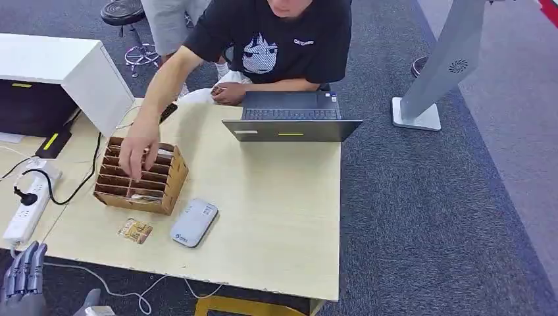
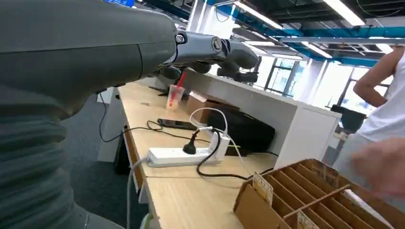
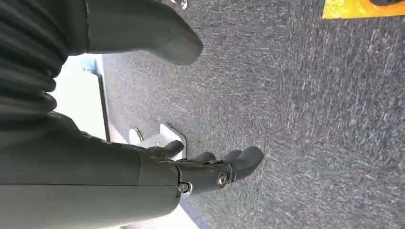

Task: Pass the card to the sensor for recognition and then transmit it.

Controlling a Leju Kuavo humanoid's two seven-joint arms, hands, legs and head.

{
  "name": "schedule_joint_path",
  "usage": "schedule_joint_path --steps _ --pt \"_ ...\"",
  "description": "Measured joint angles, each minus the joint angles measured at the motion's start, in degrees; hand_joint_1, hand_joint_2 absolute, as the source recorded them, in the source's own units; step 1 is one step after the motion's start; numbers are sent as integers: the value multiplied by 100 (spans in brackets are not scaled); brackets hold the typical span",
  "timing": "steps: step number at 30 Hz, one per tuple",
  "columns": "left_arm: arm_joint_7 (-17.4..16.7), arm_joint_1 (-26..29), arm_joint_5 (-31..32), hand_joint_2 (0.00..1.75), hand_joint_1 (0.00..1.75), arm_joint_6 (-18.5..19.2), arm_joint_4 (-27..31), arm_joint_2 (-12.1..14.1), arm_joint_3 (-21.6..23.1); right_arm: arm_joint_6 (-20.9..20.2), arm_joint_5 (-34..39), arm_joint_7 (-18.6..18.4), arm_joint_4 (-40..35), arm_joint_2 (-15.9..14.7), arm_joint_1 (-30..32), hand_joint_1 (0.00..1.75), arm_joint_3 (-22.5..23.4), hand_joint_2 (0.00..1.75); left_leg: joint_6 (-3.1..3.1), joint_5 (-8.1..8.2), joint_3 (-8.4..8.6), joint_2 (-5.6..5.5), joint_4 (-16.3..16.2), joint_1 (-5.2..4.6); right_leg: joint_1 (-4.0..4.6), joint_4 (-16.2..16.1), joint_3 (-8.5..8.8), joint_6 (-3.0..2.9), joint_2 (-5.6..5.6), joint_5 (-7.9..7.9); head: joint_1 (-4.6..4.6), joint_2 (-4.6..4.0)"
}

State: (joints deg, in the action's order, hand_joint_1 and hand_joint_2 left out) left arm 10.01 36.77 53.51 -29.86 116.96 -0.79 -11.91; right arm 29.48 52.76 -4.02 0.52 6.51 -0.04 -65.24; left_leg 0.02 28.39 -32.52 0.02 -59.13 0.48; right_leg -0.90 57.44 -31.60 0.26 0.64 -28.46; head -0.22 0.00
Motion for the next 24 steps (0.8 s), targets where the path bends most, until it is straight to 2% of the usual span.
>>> schedule_joint_path --steps 9,16,20,24 --pt "-206 61 55 175 0 129 37 48 35 59 -11 83 0 44 42 0 -79 175 0 0 0 0 0 0 0 0 1 0 -1 -1 0 0" --pt "-405 22 389 175 0 540 22 160 22 48 -101 70 0 44 41 0 -140 175 0 0 0 0 0 0 0 0 1 0 -2 -1 2 0" --pt "-623 -44 593 175 0 807 -11 346 -109 33 -118 55 2 44 39 0 -201 175 0 0 2 0 0 1 1 0 1 0 -2 -1 0 0" --pt "-748 -202 826 175 0 1032 -17 686 -291 4 -184 48 2 37 26 0 -245 175 -4 -3 1 -4 0 4 4 0 2 -2 -7 -2 0 0"
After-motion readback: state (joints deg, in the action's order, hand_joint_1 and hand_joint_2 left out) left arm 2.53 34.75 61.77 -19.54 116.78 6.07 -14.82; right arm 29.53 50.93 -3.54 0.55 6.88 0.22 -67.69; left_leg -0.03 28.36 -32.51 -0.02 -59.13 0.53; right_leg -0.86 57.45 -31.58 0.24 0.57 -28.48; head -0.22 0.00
